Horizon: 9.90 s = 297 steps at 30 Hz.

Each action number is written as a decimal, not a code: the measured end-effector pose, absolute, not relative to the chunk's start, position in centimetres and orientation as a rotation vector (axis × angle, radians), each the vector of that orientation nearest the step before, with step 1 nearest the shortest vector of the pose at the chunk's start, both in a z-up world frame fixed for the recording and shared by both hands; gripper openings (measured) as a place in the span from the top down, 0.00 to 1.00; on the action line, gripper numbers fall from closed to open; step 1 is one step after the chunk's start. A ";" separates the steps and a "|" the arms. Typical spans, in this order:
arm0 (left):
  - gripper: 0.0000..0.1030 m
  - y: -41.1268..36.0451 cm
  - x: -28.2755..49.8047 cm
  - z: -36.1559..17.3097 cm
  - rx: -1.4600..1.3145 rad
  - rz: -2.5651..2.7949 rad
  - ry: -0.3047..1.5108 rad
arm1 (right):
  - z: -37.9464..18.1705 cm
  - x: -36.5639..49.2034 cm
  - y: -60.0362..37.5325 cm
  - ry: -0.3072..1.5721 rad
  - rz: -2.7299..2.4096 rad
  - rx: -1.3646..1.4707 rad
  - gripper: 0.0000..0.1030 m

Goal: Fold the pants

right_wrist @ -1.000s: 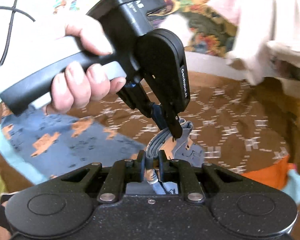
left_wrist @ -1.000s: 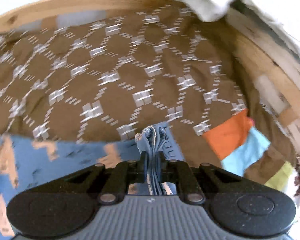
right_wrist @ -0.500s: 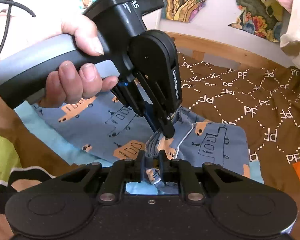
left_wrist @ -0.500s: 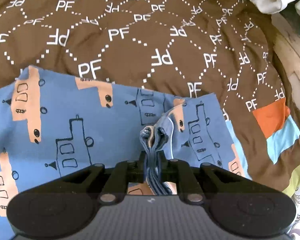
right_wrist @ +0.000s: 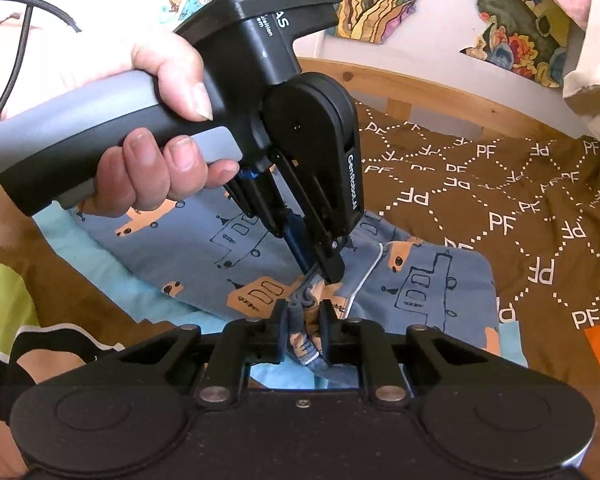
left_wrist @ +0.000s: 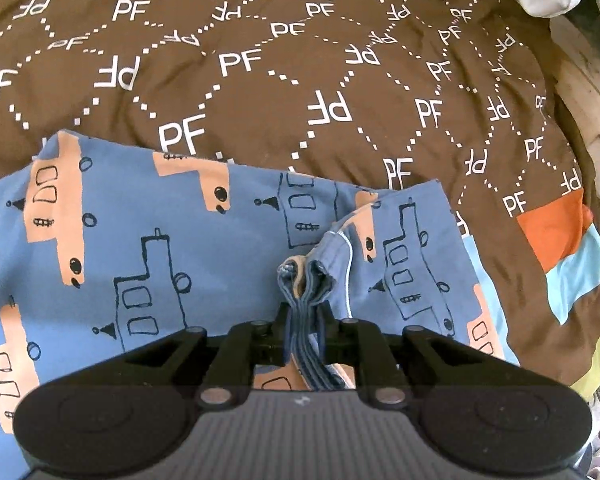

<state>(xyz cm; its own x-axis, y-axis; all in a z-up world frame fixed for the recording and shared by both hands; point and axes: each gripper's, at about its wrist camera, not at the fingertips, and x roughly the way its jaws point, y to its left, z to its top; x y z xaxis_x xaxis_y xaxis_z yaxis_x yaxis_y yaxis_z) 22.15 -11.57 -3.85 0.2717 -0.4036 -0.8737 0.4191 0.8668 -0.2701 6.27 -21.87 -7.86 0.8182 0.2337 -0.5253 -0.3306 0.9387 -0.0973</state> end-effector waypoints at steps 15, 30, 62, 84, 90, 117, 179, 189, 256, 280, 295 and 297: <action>0.90 -9.2 22.3 -0.2 0.003 -0.587 1.074 | -4.8 6.8 -21.0 0.515 0.298 -0.066 0.86; 0.90 -0.4 23.5 -0.8 0.023 -0.474 1.087 | -5.5 10.1 -13.7 0.588 0.516 -0.055 0.86; 0.21 -0.8 18.0 -4.4 0.261 -0.205 0.949 | -8.5 20.1 -27.0 0.567 0.106 -0.352 0.11; 0.00 -0.4 16.7 -3.0 0.129 -0.086 0.773 | -6.7 9.8 -23.9 0.505 0.122 -0.445 0.01; 0.01 -0.7 14.4 -5.7 0.335 -0.039 0.769 | -9.2 9.9 -22.0 0.521 0.165 -0.528 0.01; 0.08 14.0 14.5 0.0 -0.208 0.092 0.667 | -8.6 8.8 -19.3 0.435 0.286 -0.484 0.01; 0.48 -12.8 8.4 -4.2 0.561 -0.579 0.715 | -6.5 14.7 -32.2 0.597 0.456 0.272 0.31; 0.77 -11.4 10.3 -3.8 0.422 -0.604 0.803 | -8.3 16.5 -32.3 0.681 0.447 0.402 0.66; 0.21 -3.7 22.9 -1.4 0.095 -0.093 0.760 | -7.3 14.7 -30.1 0.576 0.146 0.010 0.12; 0.00 -1.0 12.6 -5.7 0.130 -0.113 0.879 | -6.2 9.4 -29.2 0.717 0.119 0.054 0.01; 0.00 1.0 13.5 -2.8 0.061 -0.080 0.841 | -5.9 10.4 -29.8 0.565 0.178 0.174 0.01; 0.00 0.6 14.4 -3.0 0.062 -0.076 0.835 | -6.8 11.4 -29.1 0.581 0.172 0.126 0.01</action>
